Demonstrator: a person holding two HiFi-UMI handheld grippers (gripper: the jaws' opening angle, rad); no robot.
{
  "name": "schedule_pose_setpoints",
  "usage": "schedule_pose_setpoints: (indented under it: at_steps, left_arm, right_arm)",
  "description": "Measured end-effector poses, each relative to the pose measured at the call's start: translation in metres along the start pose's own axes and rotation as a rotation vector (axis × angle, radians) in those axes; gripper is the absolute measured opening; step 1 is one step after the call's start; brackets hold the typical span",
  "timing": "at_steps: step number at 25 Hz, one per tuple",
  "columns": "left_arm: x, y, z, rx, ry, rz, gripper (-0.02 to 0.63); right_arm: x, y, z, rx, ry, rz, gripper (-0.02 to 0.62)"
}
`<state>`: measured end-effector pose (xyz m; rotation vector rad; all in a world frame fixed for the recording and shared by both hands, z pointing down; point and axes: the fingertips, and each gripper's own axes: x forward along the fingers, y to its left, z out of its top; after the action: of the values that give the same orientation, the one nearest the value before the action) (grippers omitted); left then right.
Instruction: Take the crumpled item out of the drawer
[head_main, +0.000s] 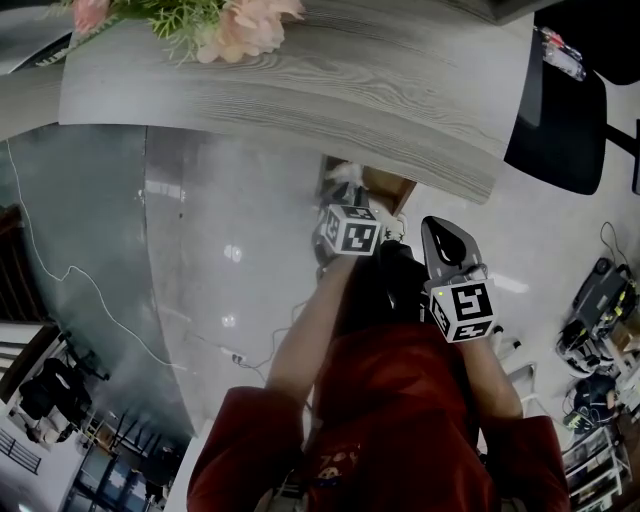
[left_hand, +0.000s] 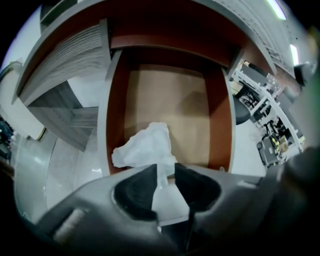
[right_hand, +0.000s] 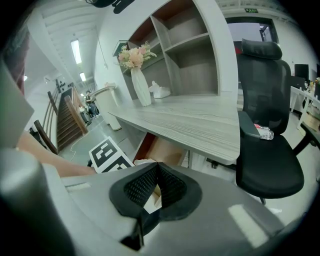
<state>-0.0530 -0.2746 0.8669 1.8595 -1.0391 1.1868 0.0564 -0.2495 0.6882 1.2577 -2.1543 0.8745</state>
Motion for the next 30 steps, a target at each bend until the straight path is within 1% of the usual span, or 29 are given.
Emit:
schedule_pose_setpoints:
  at_steps: [2,4,5,7,13,14,15,17,24,30]
  left_arm:
    - [0.003,0.001,0.000,0.007,0.015,0.006,0.103]
    - [0.007,0.004,-0.002,-0.007,0.026,0.009,0.099]
    - [0.009,0.006,-0.004,-0.018,0.032,0.010,0.082]
    - [0.012,0.009,-0.006,-0.030,0.040,0.009,0.077]
    - [0.016,0.009,-0.005,0.004,0.043,0.010,0.054]
    - [0.015,0.009,-0.005,0.006,0.040,0.014,0.047]
    - [0.015,0.010,-0.004,0.007,0.037,0.019,0.018]
    - [0.014,0.010,-0.005,0.007,0.036,0.024,0.009]
    - [0.008,0.011,-0.006,0.011,0.036,0.029,-0.003]
    - [-0.006,0.008,0.000,0.018,0.015,0.037,-0.005]
  right_arm:
    - [0.001,0.000,0.000,0.003,0.001,-0.001,0.002]
    - [0.001,0.001,0.001,0.006,0.000,-0.002,0.002]
    - [0.001,0.000,0.002,0.007,-0.001,-0.003,0.002]
    - [0.000,-0.001,0.003,0.010,-0.002,-0.004,0.002]
    - [0.001,-0.005,-0.002,0.018,0.008,-0.013,0.002]
    - [0.000,-0.005,-0.003,0.020,0.009,-0.013,0.002]
    - [0.000,-0.004,-0.003,0.021,0.009,-0.012,0.002]
    - [-0.001,-0.004,-0.003,0.022,0.007,-0.011,0.002]
    - [-0.003,-0.003,0.000,0.018,-0.005,-0.001,0.002]
    - [-0.011,-0.002,0.003,0.012,-0.028,0.004,0.002]
